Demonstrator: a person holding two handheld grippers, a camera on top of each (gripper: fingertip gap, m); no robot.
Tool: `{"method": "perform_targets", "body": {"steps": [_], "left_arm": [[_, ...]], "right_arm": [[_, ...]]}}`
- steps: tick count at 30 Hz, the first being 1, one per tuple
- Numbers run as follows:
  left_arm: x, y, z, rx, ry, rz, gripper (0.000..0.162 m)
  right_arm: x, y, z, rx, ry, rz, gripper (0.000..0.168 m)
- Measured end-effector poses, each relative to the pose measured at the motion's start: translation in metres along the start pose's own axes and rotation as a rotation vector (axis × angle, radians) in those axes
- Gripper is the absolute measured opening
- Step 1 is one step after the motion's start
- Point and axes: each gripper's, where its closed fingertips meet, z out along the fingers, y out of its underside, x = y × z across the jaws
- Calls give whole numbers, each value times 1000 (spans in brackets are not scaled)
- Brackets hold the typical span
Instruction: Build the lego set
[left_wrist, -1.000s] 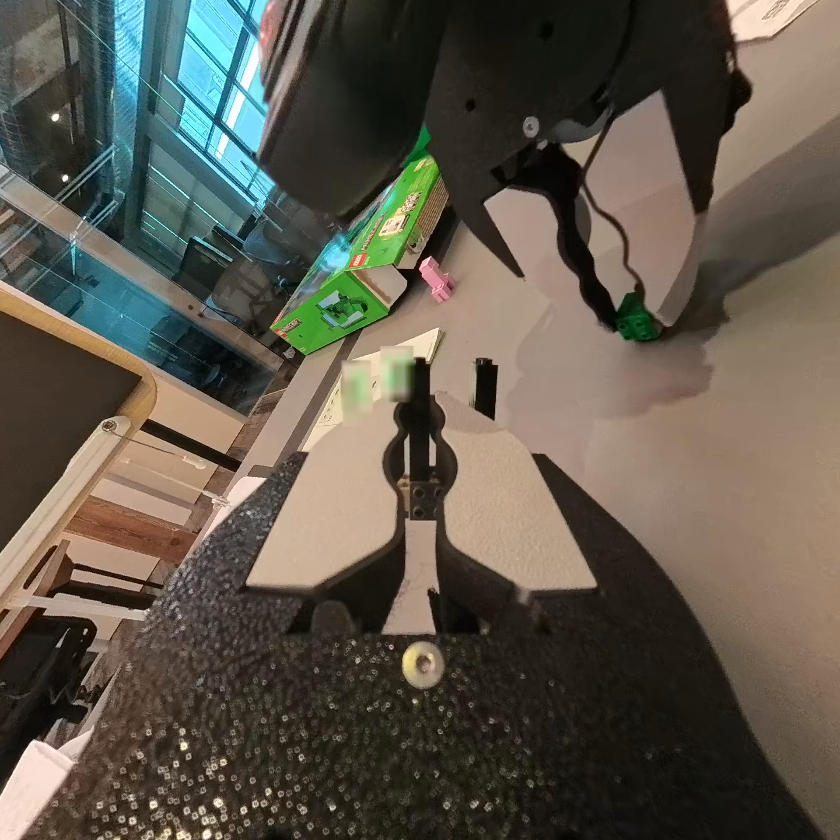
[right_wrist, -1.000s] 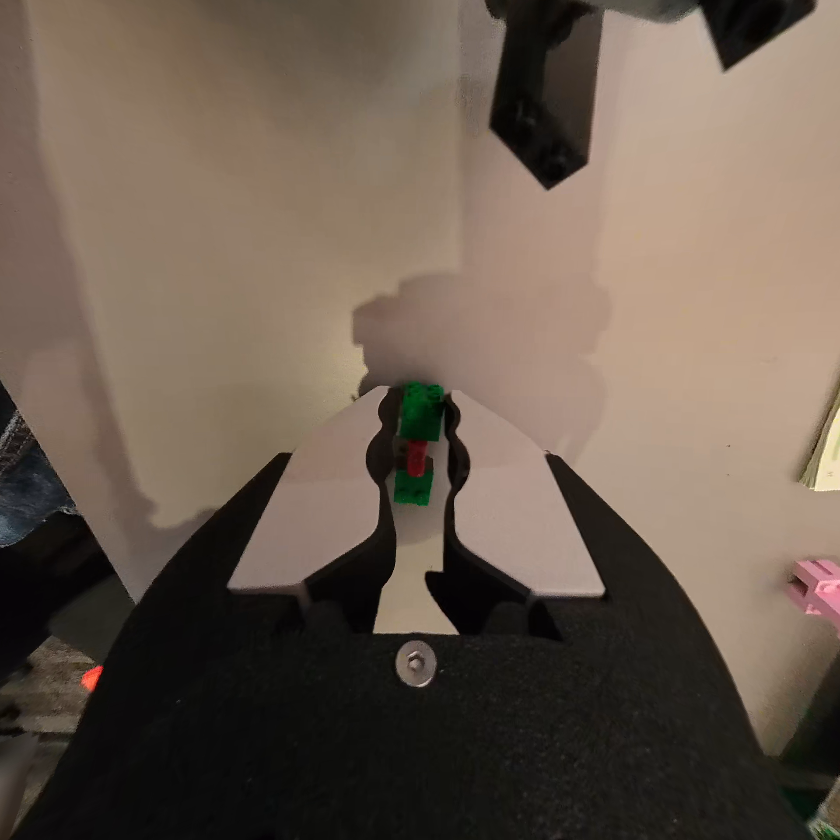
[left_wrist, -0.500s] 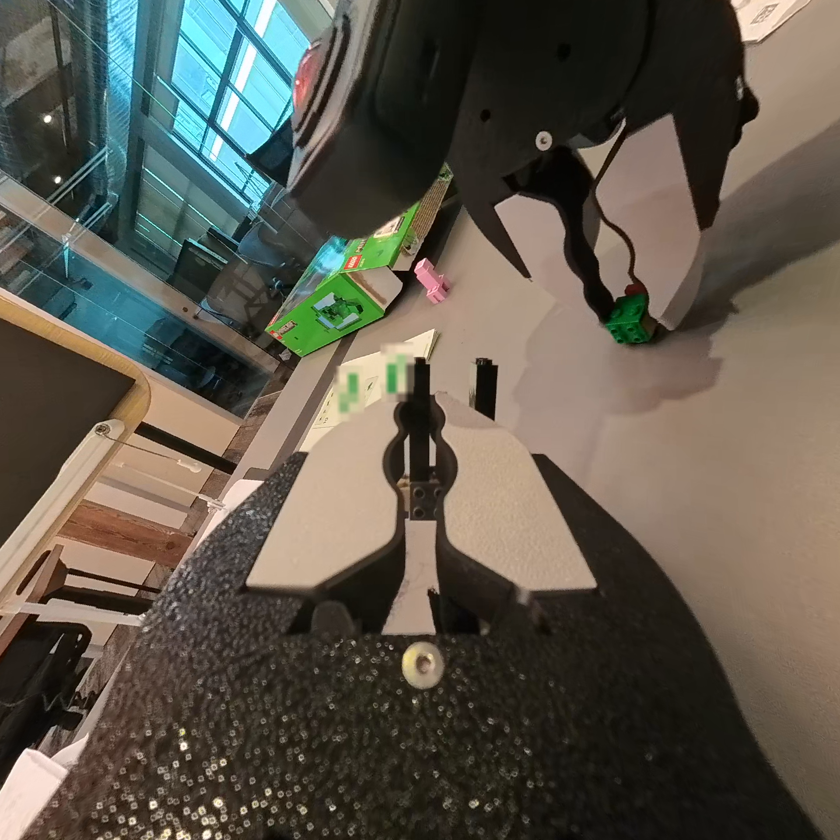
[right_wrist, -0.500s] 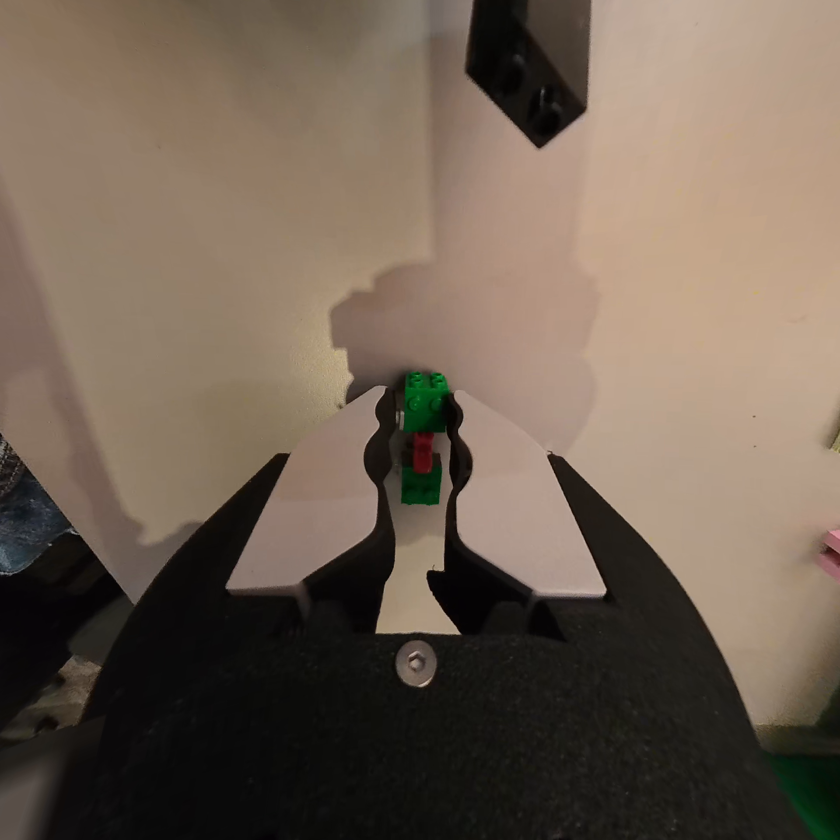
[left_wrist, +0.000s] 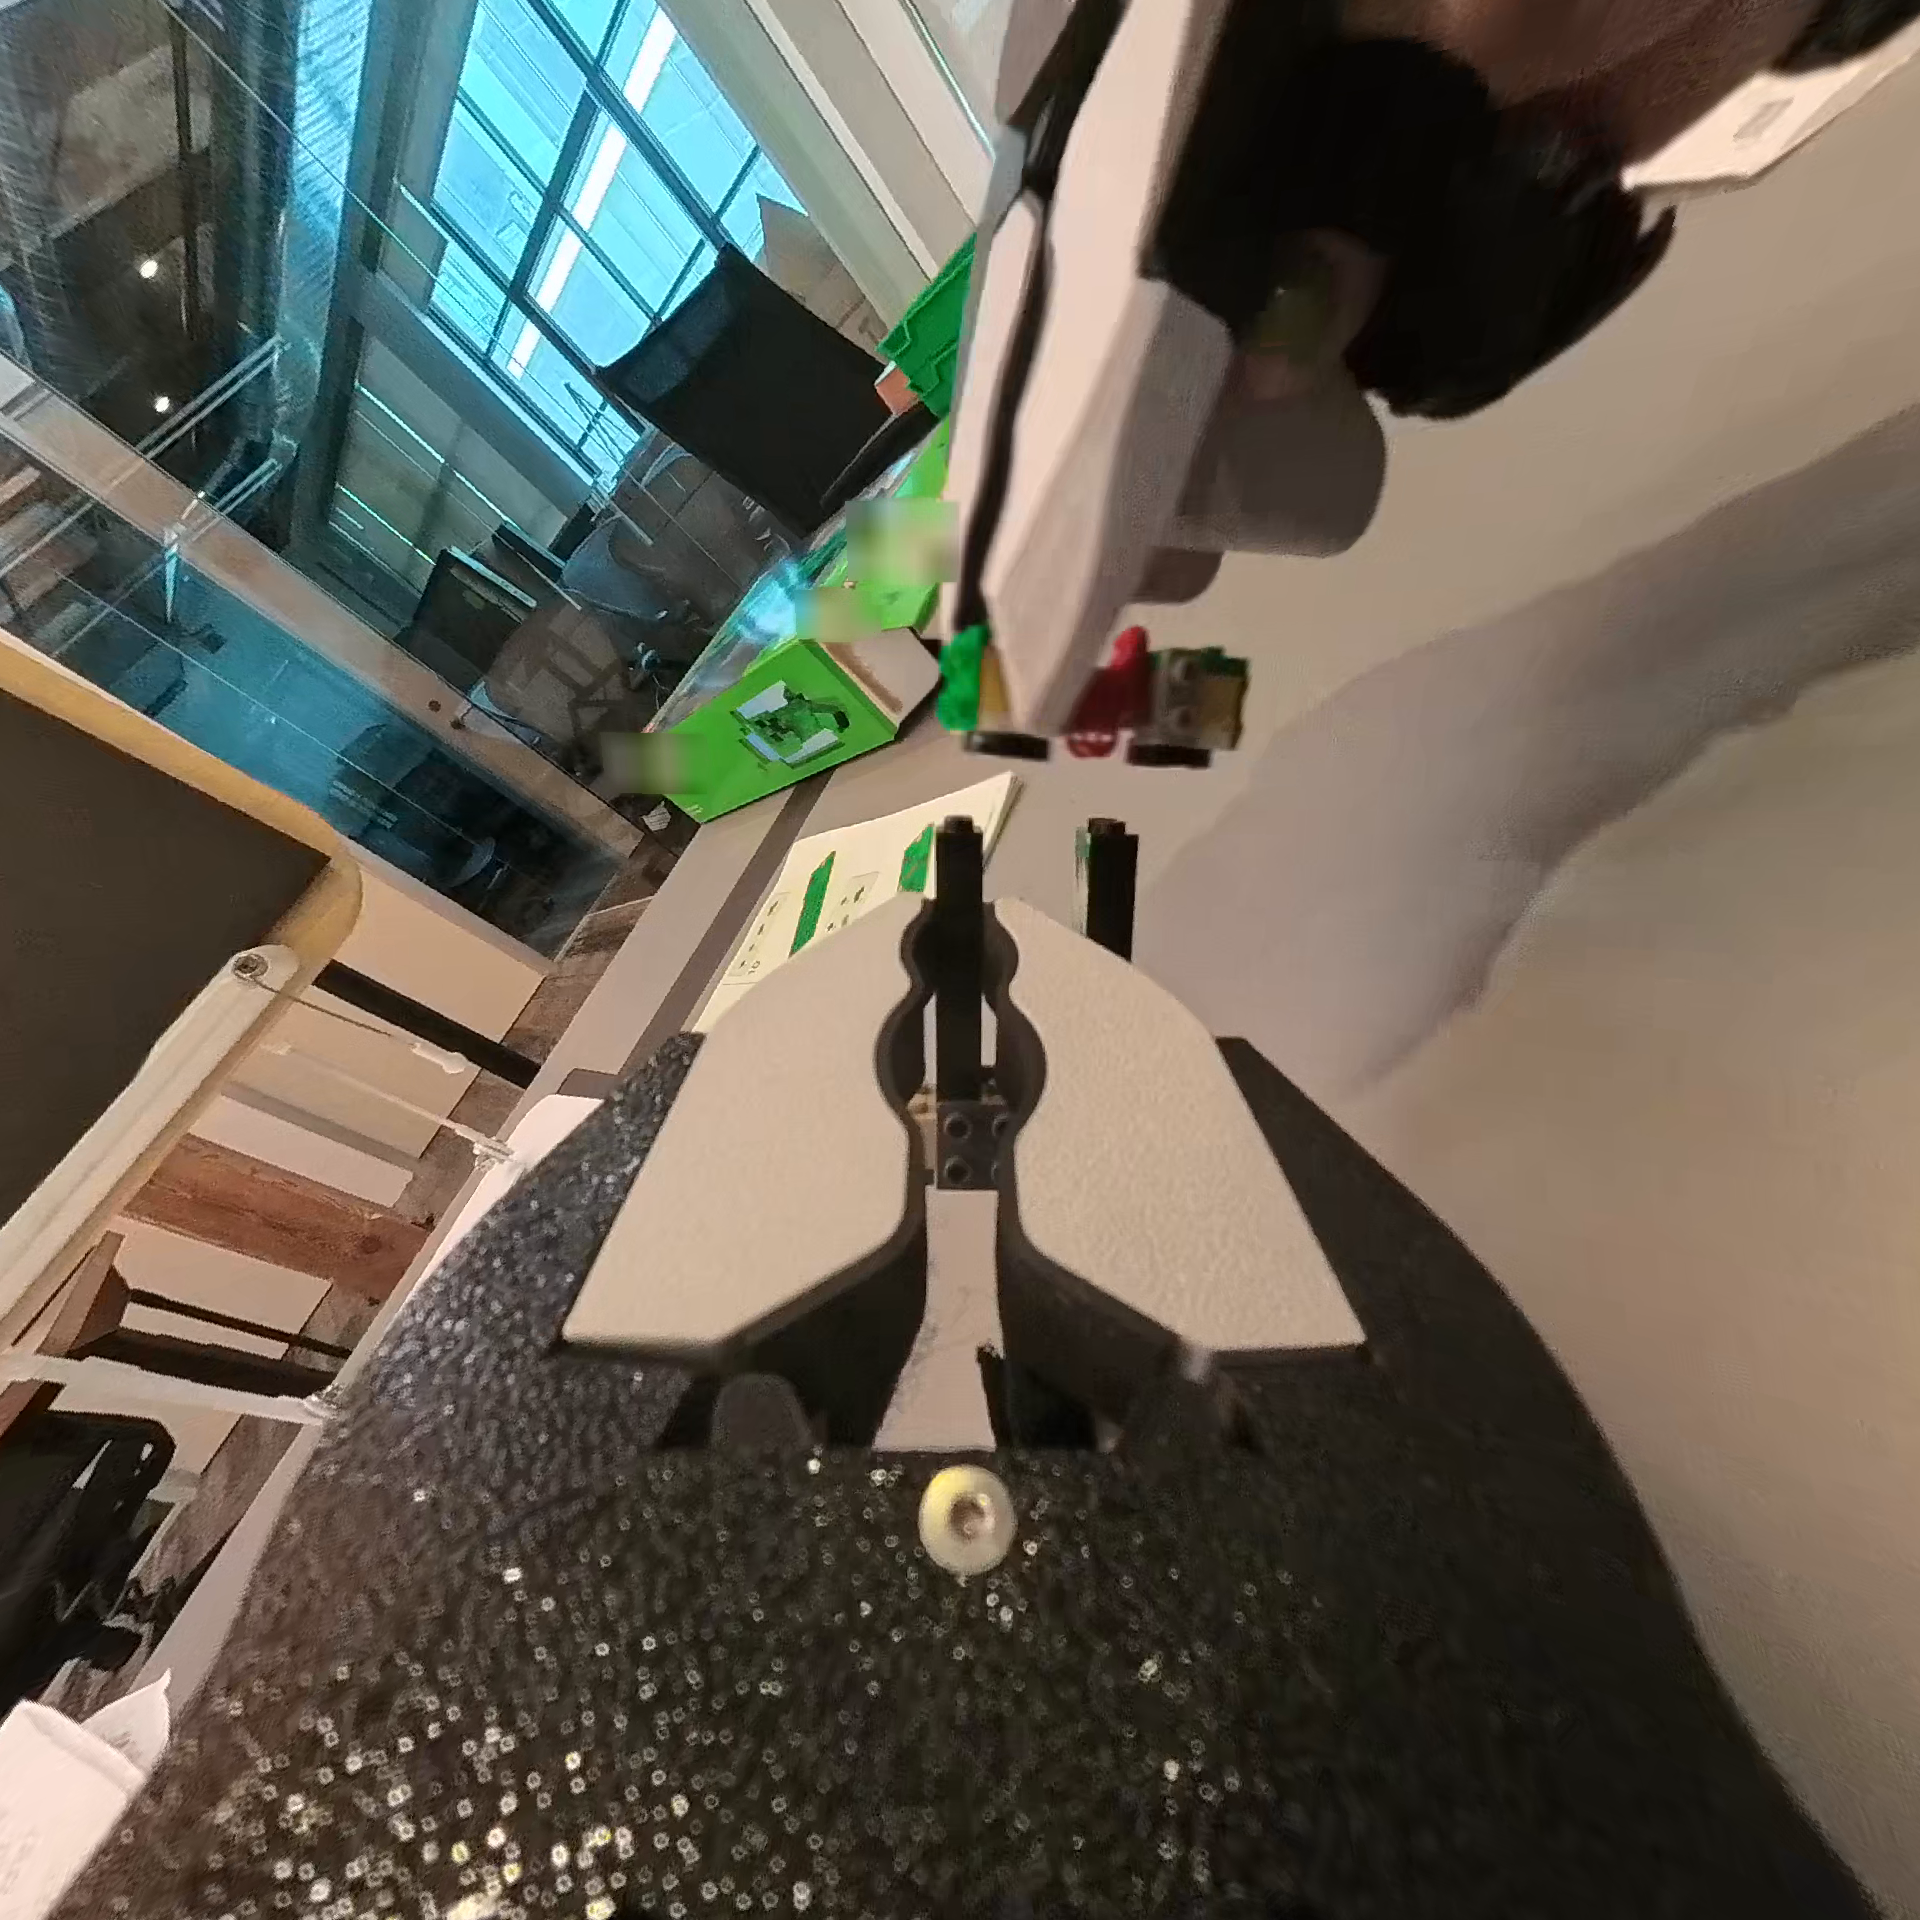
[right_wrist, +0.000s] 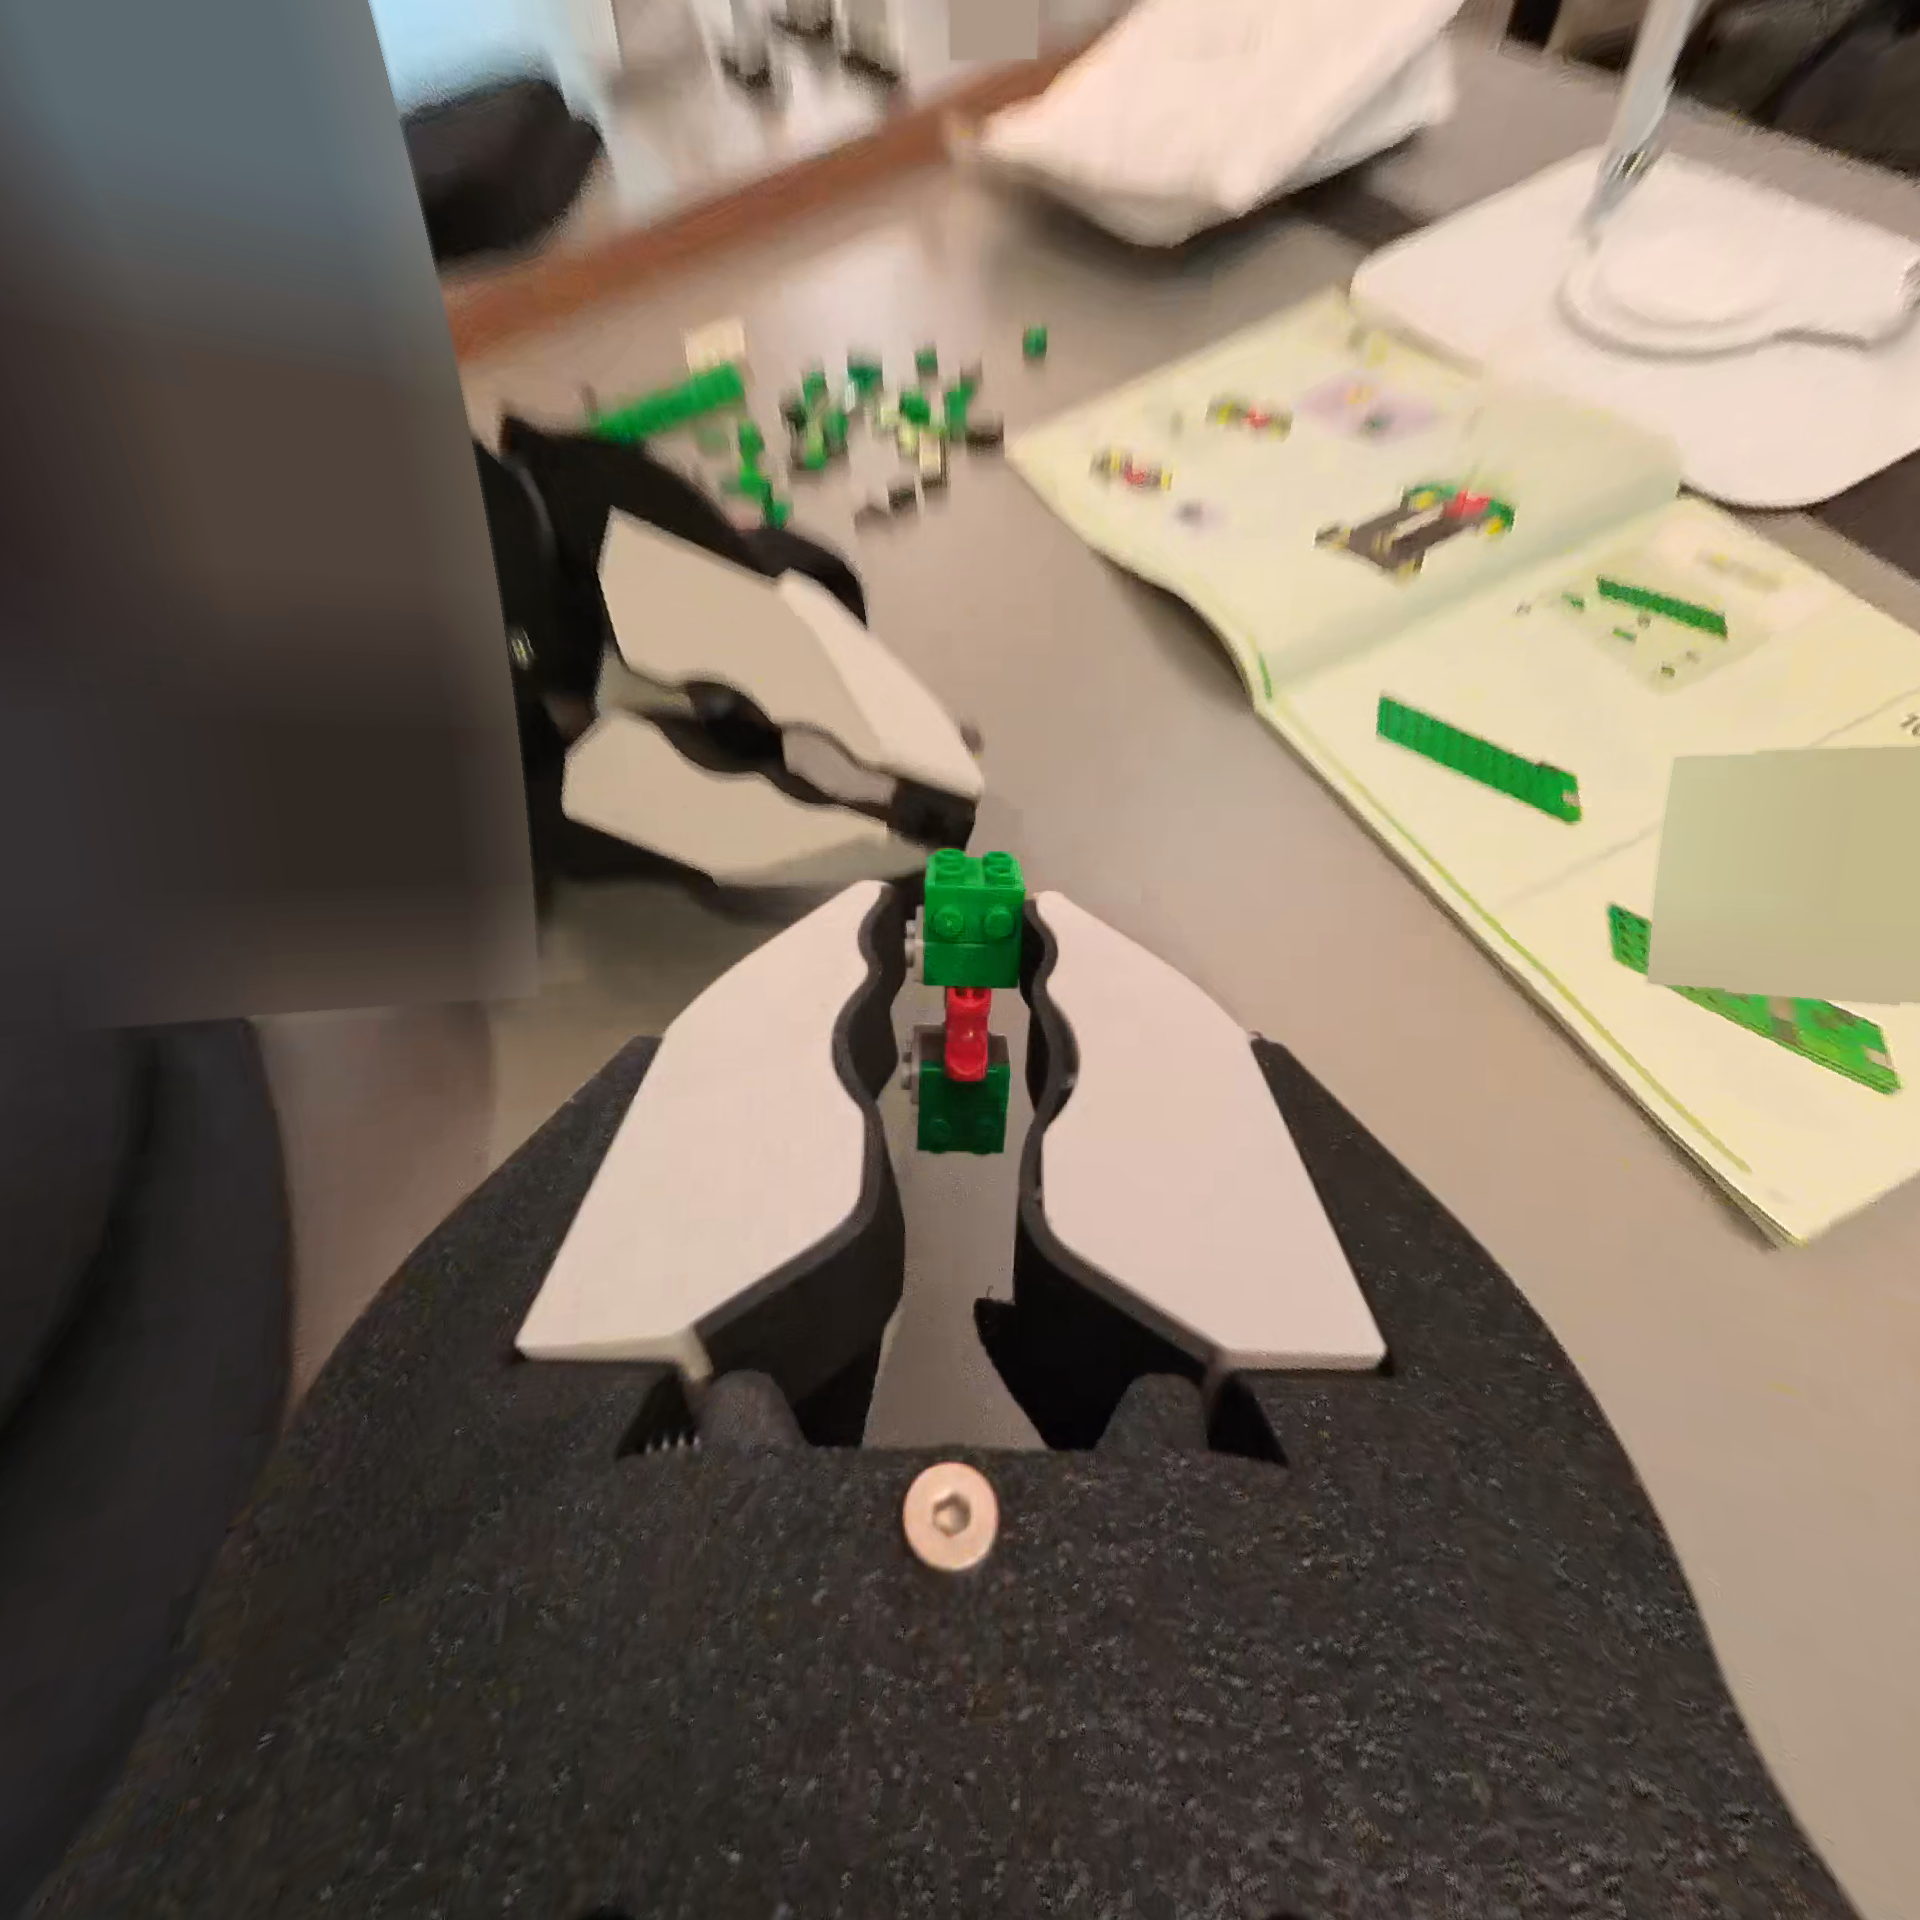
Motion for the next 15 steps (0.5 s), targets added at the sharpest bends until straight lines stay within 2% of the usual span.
{"method": "perform_targets", "body": {"steps": [5,15], "left_arm": [[0,-1,0,6,-4,0,7],[0,-2,0,-2,-14,31,7]], "right_arm": [[-8,-13,4,136,-92,139,20],[-7,-8,9,54,-3,71,20]]}}
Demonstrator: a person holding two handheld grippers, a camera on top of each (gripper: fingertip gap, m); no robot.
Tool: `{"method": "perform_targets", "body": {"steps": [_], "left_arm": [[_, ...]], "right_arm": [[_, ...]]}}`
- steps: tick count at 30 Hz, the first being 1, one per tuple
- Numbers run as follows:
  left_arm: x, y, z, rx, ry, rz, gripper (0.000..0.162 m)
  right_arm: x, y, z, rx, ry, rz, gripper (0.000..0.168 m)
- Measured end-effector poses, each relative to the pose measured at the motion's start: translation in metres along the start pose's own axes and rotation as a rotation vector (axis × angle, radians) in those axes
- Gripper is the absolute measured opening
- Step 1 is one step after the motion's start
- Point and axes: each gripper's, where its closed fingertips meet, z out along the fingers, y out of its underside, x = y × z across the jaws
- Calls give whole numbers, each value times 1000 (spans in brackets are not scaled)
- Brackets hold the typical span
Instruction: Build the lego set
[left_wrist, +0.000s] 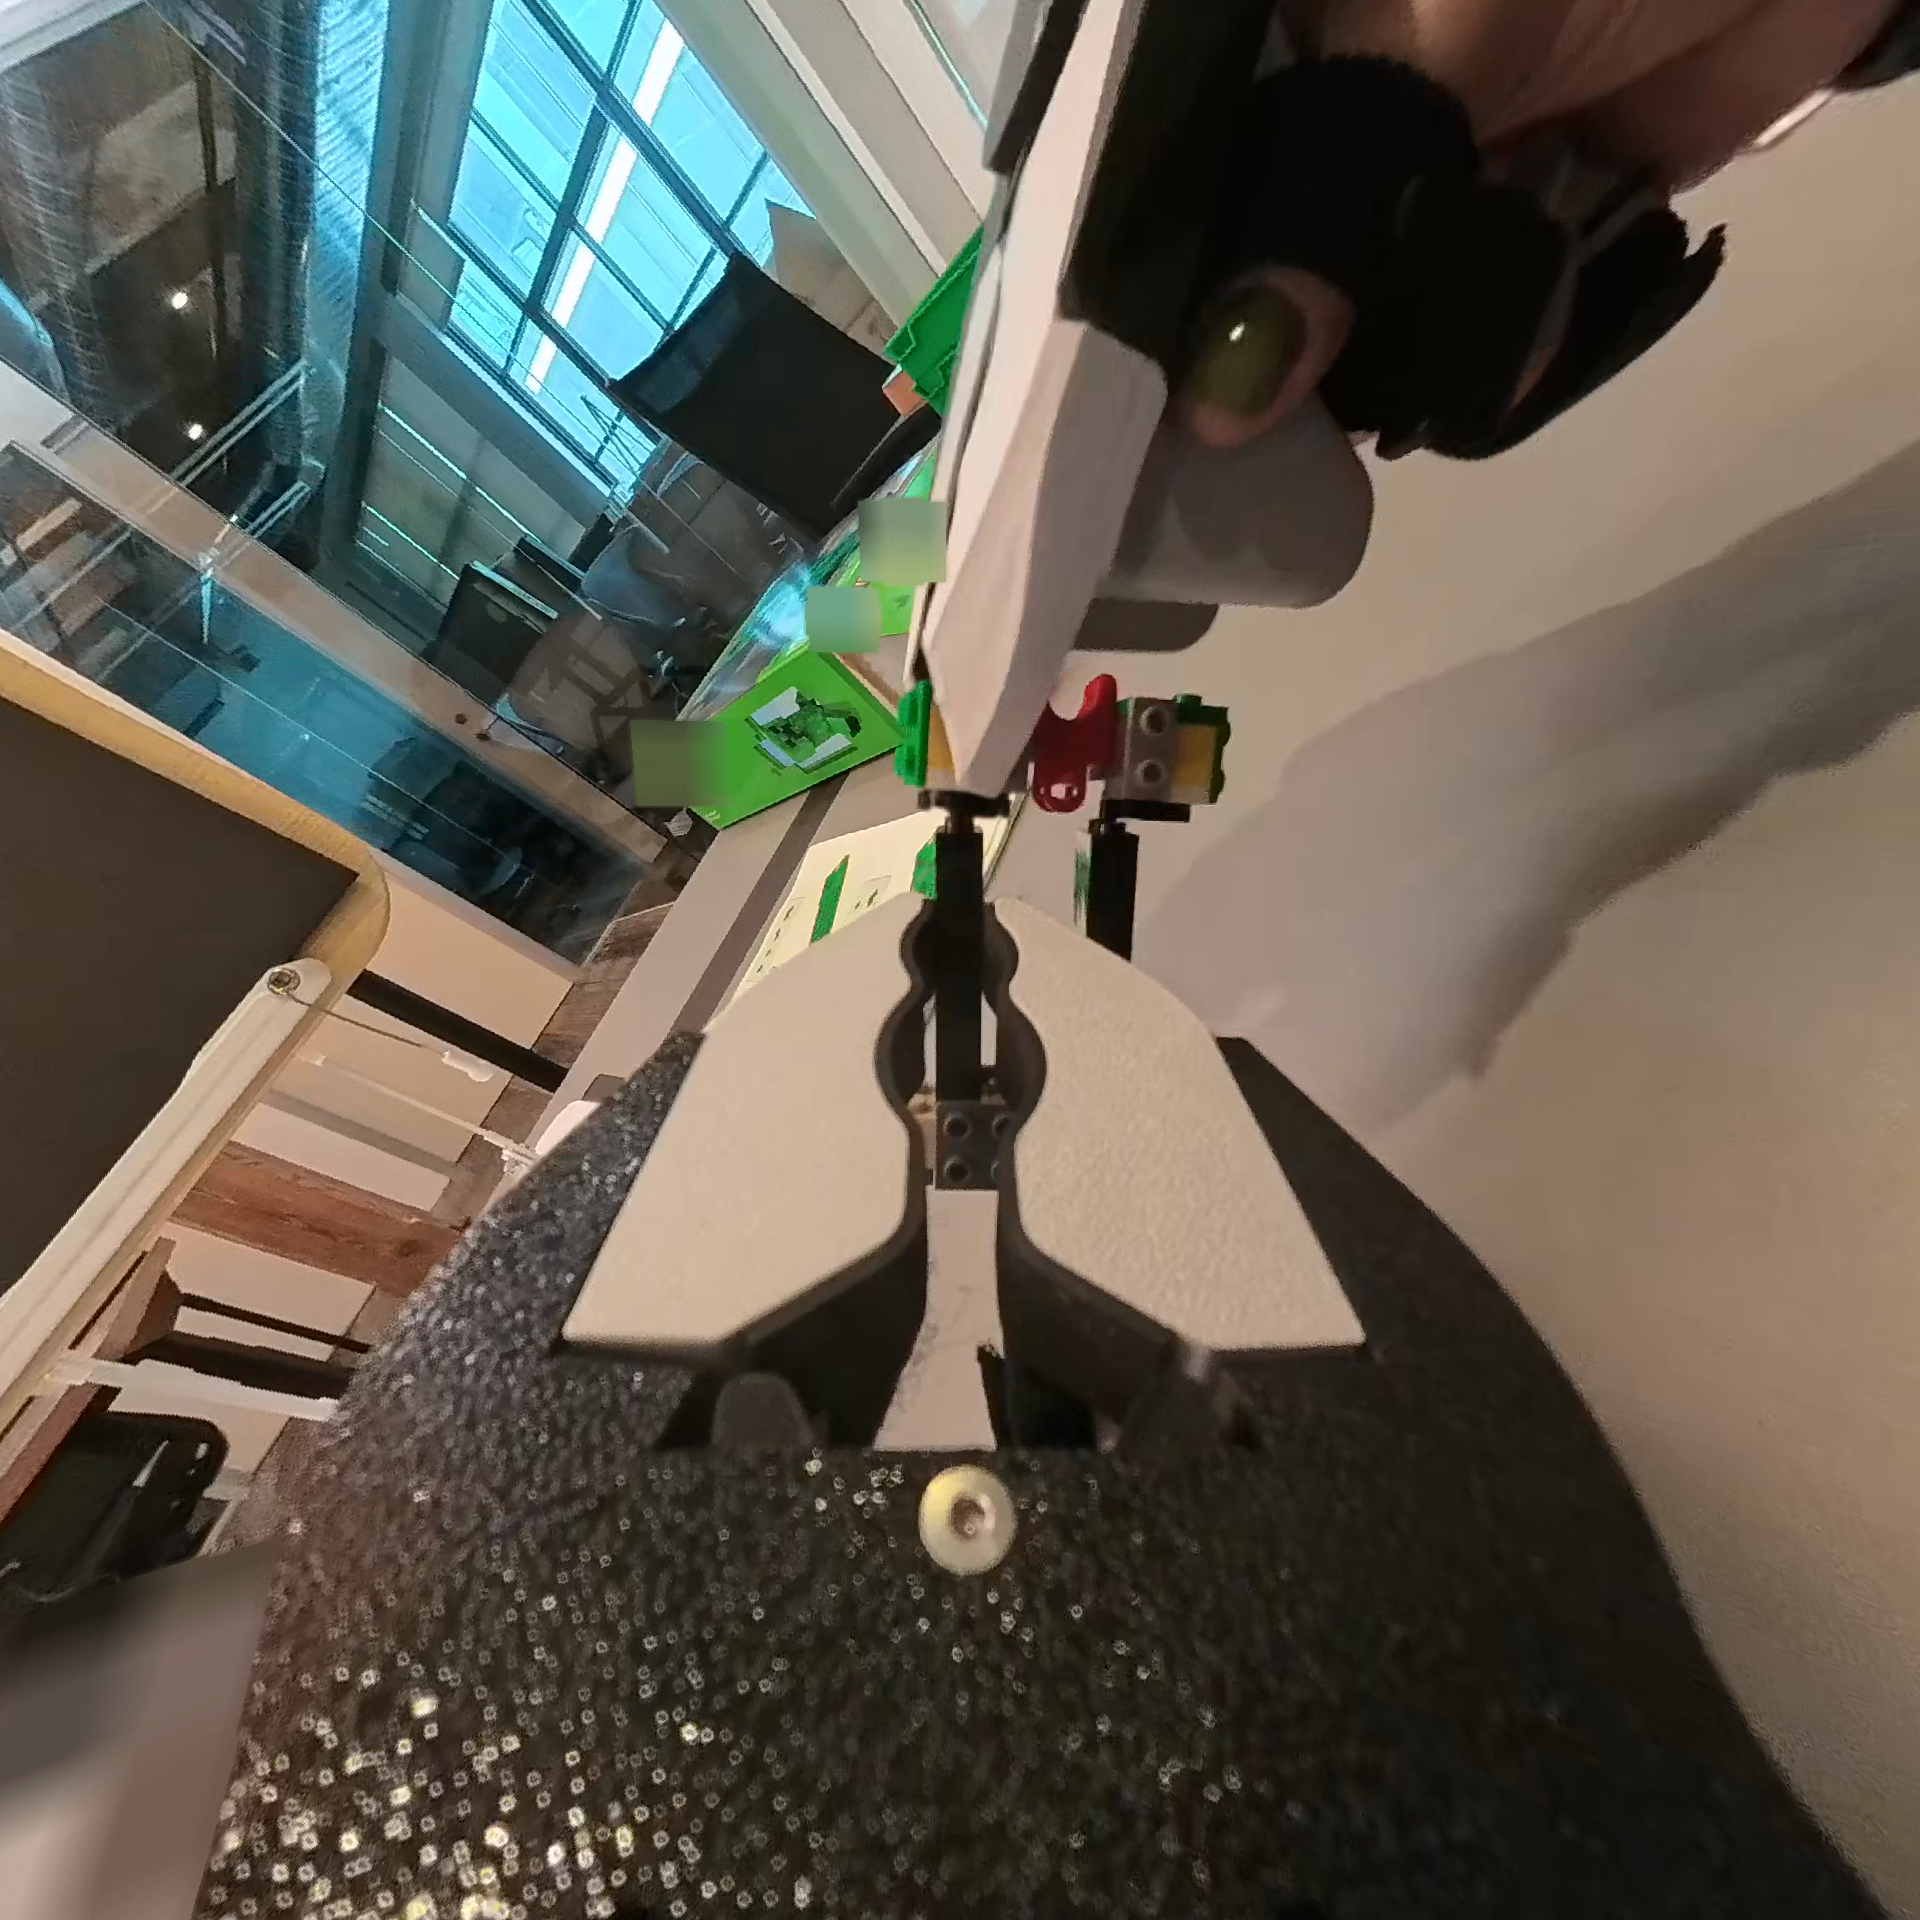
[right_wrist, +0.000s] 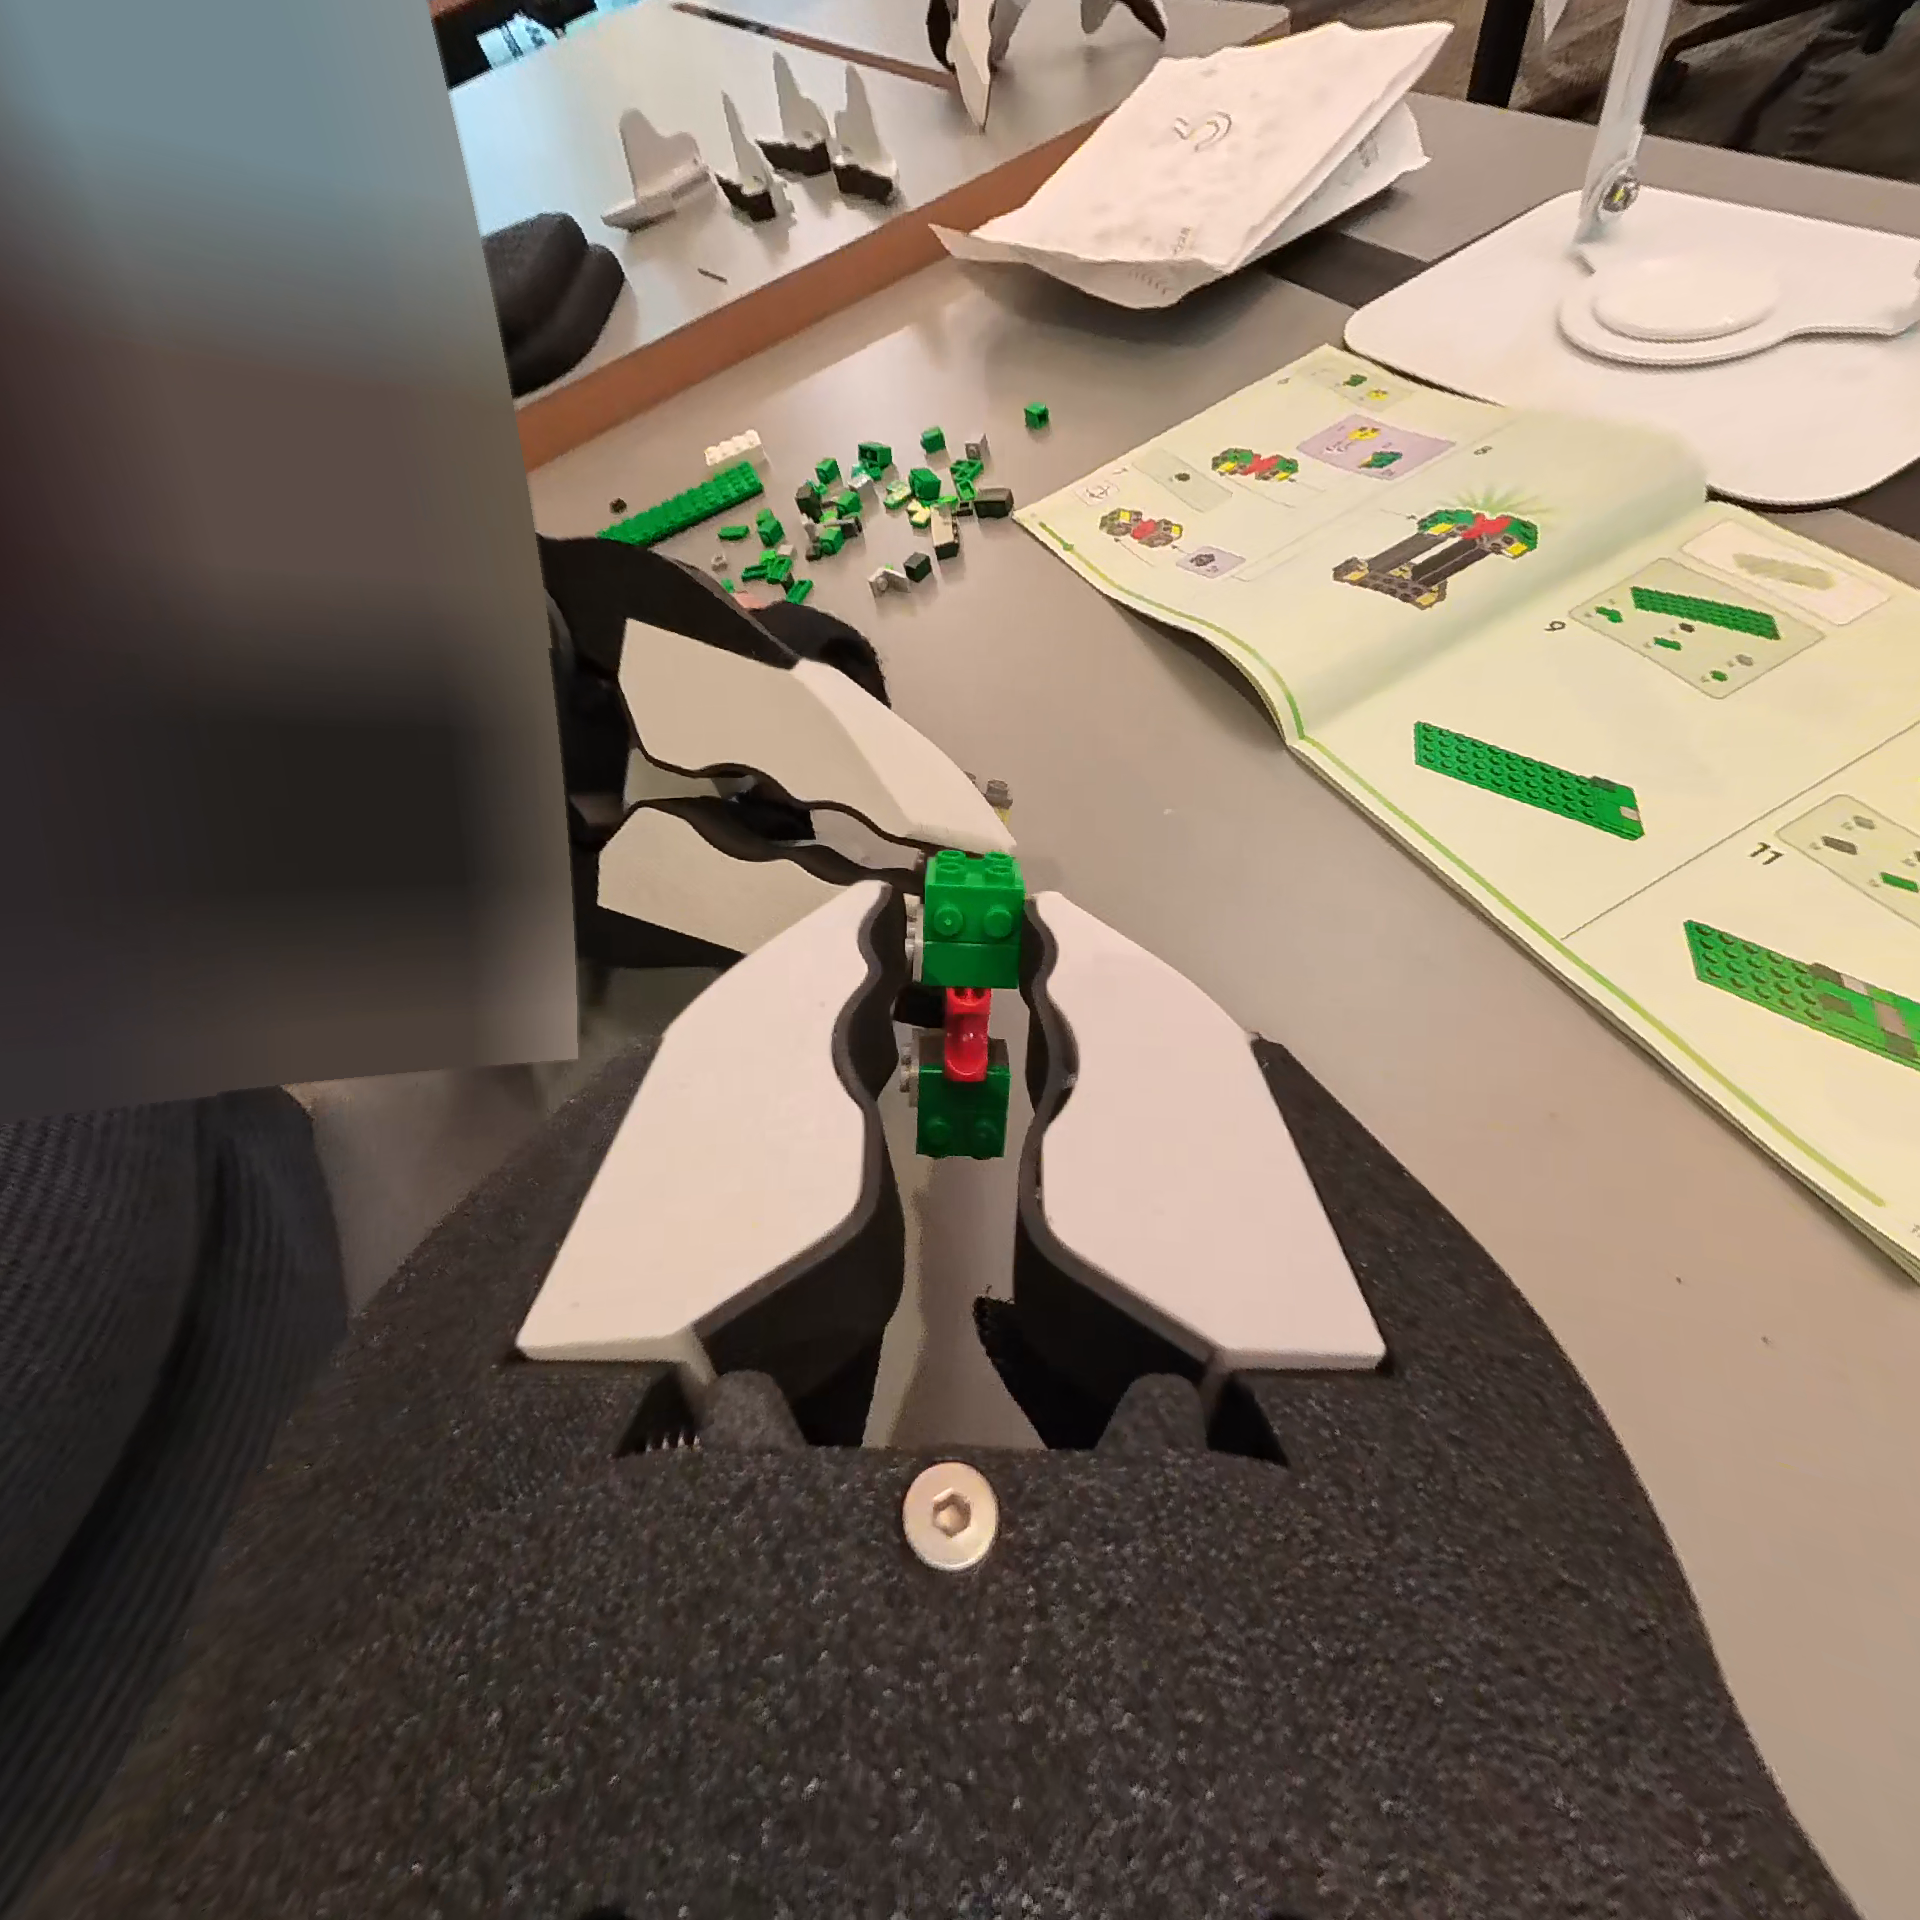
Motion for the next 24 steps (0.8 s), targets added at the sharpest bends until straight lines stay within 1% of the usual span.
{"method": "perform_targets", "body": {"steps": [5,12,17,24], "left_arm": [[-1,-1,-1,1,-9,8,7],[-2,0,-1,-2,-18,18,7],[-3,0,-1,-1,-25,20,7],[-2,2,-1,-12,-22,19,7]], "right_arm": [[-1,0,1,-16,7,-9,20],[-1,-3,2,8,3,10,20],[-1,-3,3,-4,8,-15,21],[-1,1,4,-17,-16,17,20]]}}
